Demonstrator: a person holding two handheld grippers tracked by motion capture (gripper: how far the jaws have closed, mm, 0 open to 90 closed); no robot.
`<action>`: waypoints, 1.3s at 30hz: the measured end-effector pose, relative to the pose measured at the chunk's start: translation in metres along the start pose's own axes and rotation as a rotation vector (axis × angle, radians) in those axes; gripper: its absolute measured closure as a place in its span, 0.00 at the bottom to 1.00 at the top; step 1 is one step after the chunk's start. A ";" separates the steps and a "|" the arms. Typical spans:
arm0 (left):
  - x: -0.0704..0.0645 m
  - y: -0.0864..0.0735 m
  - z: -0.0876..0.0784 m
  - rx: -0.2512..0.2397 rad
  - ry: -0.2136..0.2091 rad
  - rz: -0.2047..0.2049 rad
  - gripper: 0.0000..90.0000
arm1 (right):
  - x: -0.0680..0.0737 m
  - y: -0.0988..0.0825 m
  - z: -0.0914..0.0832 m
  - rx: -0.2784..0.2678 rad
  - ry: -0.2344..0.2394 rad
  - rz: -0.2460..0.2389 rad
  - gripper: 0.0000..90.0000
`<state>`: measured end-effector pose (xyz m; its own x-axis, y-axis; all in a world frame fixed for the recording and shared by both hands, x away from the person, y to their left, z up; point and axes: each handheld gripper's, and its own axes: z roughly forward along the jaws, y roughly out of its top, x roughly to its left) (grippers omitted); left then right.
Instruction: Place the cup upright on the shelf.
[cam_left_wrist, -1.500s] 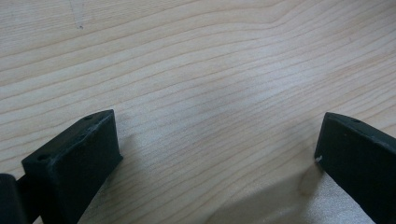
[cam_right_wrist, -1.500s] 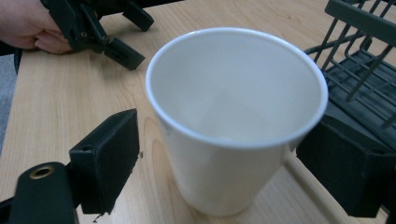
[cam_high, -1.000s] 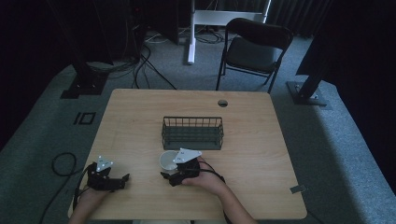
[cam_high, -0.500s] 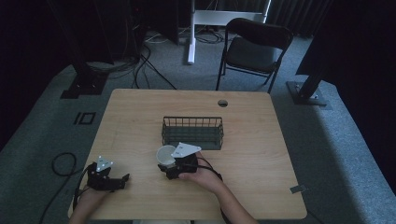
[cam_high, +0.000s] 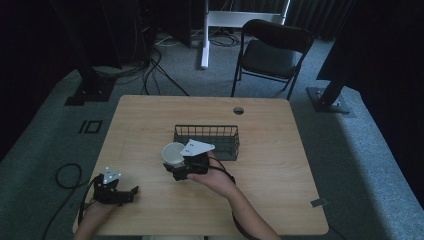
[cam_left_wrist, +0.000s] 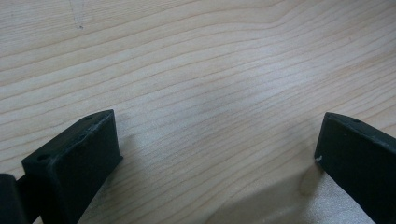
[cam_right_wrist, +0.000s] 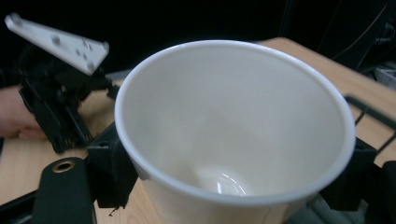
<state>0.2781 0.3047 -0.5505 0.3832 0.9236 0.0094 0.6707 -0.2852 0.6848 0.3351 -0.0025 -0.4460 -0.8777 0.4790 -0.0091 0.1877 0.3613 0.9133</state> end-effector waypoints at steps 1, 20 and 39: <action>0.000 0.000 0.000 0.000 0.000 0.000 0.00 | 0.000 0.004 -0.001 -0.003 -0.001 -0.012 0.23; 0.000 0.000 0.000 0.000 0.000 -0.001 0.00 | -0.016 0.044 -0.017 -0.104 -0.178 0.030 0.23; 0.000 0.000 0.000 -0.001 0.000 -0.002 0.00 | -0.063 0.026 -0.016 -0.050 -0.505 0.171 0.23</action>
<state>0.2781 0.3046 -0.5506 0.3821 0.9241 0.0084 0.6705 -0.2835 0.6856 0.3880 -0.0362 -0.4147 -0.5125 0.8577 -0.0419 0.2774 0.2115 0.9372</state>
